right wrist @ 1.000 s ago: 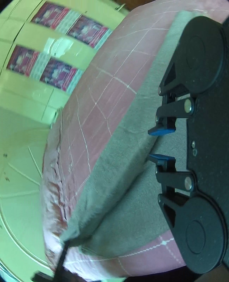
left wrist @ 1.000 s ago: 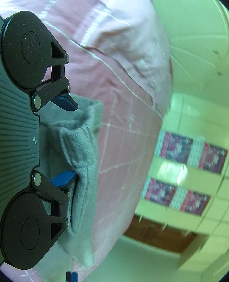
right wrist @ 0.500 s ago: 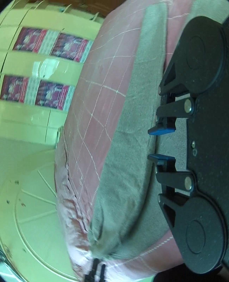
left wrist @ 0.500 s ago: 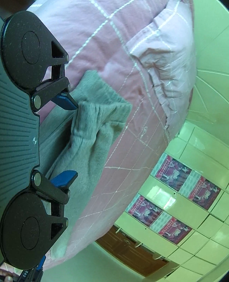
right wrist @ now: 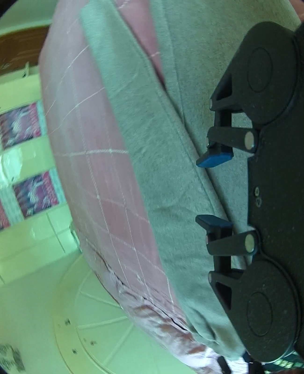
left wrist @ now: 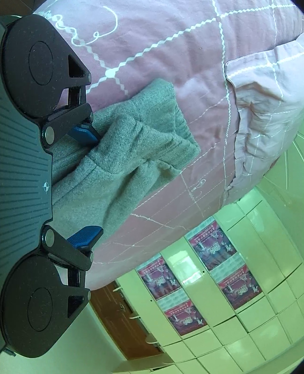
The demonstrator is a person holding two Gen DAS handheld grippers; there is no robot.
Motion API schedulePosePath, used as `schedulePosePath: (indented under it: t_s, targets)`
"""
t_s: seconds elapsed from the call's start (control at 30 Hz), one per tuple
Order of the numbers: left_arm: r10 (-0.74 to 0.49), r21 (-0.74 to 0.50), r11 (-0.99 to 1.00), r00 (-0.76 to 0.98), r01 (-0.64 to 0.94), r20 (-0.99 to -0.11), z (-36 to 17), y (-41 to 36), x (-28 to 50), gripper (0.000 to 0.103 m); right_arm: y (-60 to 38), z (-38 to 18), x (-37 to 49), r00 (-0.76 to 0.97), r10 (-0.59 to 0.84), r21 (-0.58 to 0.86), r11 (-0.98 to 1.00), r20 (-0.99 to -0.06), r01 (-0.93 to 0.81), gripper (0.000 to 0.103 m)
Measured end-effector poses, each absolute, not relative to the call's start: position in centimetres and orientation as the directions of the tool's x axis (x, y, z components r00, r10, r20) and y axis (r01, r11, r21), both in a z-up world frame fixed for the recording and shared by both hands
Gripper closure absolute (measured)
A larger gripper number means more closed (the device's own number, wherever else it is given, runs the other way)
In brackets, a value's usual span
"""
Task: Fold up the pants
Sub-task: 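Lift both cuffs and fold the legs over toward the waistband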
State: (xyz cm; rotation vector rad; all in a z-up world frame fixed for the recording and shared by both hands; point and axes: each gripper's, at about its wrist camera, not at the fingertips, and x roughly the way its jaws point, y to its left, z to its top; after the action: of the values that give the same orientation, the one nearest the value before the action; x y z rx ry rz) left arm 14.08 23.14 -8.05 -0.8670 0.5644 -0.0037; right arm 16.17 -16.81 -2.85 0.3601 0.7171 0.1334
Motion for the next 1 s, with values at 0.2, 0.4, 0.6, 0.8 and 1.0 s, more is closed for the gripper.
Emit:
schedulePosePath:
  t_s: [0.2,0.4,0.6,0.8,1.0]
  targets:
    - [-0.235,-0.731,0.646,0.853,-0.222,-0.466,-8.8,24.1,14.9,0.069,-19.6,-5.6,19.3,0.72,0.271,0.546,0.819,-0.639,0.176,0.067]
    - [-0.312,-0.738,0.661,0.845,-0.134,-0.433,-7.8,25.8,17.8,0.083,-20.7,-4.5,20.2,0.752,0.325,0.591,0.799,-0.573,0.106,0.103]
    - [-0.345,-0.673,0.74,0.869,0.02,-0.354,0.4,28.1,21.9,0.083,-19.1,3.1,16.2,0.845,0.343,0.524,0.847,-0.41,-0.089,0.103]
    - [-0.304,-0.541,0.834,0.724,-0.112,-0.619,-5.6,30.6,22.0,0.083,-16.2,-2.9,11.5,0.731,0.378,0.469,0.879,-0.568,-0.09,0.103]
    - [-0.3,-0.591,0.794,0.753,-0.142,-0.585,-8.0,30.8,19.9,0.082,-16.5,-6.9,10.4,0.684,0.379,0.512,0.859,-0.623,-0.009,0.103]
